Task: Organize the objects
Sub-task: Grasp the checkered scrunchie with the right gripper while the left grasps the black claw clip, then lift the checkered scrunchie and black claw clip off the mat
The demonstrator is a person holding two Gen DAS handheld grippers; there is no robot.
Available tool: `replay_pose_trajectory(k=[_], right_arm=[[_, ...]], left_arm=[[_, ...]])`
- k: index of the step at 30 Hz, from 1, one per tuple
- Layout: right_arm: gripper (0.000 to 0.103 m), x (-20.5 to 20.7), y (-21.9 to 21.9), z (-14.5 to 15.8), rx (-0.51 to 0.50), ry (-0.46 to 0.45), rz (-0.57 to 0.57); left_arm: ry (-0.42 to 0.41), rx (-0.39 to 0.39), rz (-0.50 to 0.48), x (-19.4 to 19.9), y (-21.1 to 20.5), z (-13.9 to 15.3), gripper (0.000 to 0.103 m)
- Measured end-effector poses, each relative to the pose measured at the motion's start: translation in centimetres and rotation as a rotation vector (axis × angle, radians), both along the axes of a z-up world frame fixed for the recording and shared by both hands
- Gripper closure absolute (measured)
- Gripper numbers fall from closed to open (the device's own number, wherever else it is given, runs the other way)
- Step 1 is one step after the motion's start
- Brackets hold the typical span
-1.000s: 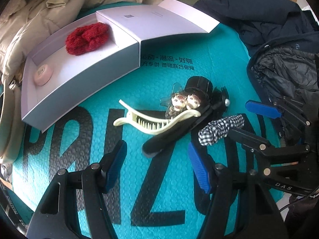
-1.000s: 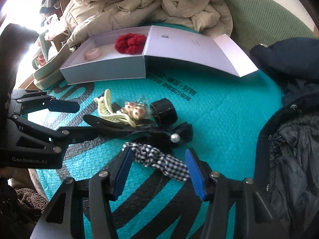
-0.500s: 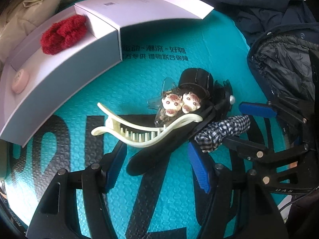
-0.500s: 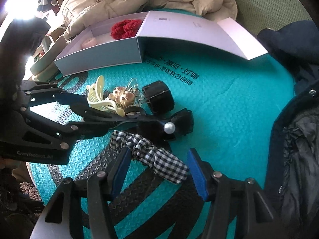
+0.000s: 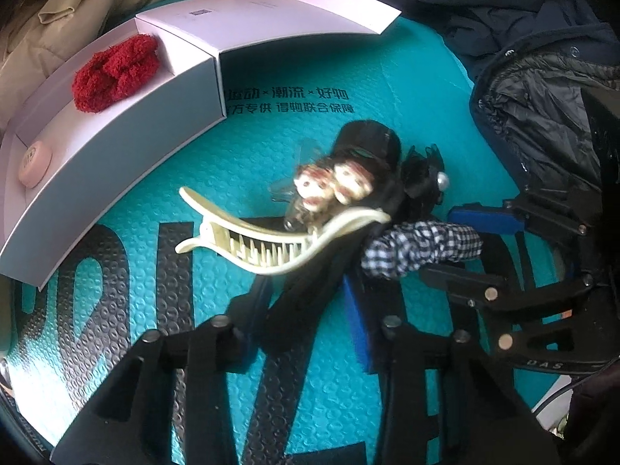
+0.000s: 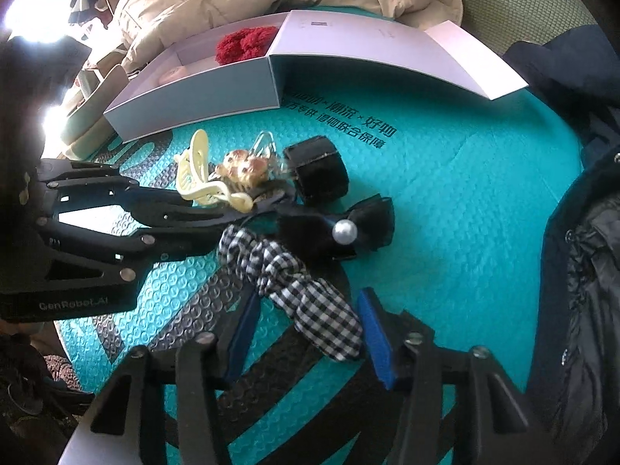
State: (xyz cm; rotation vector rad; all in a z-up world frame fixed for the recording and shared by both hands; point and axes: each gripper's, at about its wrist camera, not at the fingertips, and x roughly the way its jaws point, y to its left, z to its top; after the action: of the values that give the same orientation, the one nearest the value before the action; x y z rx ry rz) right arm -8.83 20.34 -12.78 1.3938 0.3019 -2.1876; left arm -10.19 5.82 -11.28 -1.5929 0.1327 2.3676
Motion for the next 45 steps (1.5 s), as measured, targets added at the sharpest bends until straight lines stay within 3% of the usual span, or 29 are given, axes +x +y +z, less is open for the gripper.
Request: replay_pose_trajectory(k=[2,4,10,25,32,40,45], right_arm=[[0.062,0.2,0.1,0.0,-0.004,-0.005,-0.002],[0.073,0.6,0.1,0.1,-0.003,-0.008,0.000],[0.076,2.3,-0.1,0.3,-0.006,-0.016,0.022],[0.077,6.2,1.7,1.2,-0.017,-0.032,0.013],[0.076,6.4,1.6,1.0,-0.020,-0.038,0.022],[0.062,5.9,1.2,0.8,-0.013,-0.032,0.028],[0.061,5.4,0.7,0.5,-0.011,-0.032,0.026]], left_arm=[[0.000,0.001,0.000,0.5,0.1,0.1,0.074],[-0.002,0.007,0.005,0.9,0.2,0.2,0.076],[-0.020,0.026,0.011,2.8,0.1,0.3,0.080],[-0.037,0.055,0.038,7.3,-1.0,1.2,0.081],[-0.038,0.046,0.040,7.4,-1.2,1.1,0.081],[-0.046,0.062,0.045,6.0,-0.9,0.1,0.080],[-0.030,0.048,0.029,5.5,-0.5,0.1,0.076]])
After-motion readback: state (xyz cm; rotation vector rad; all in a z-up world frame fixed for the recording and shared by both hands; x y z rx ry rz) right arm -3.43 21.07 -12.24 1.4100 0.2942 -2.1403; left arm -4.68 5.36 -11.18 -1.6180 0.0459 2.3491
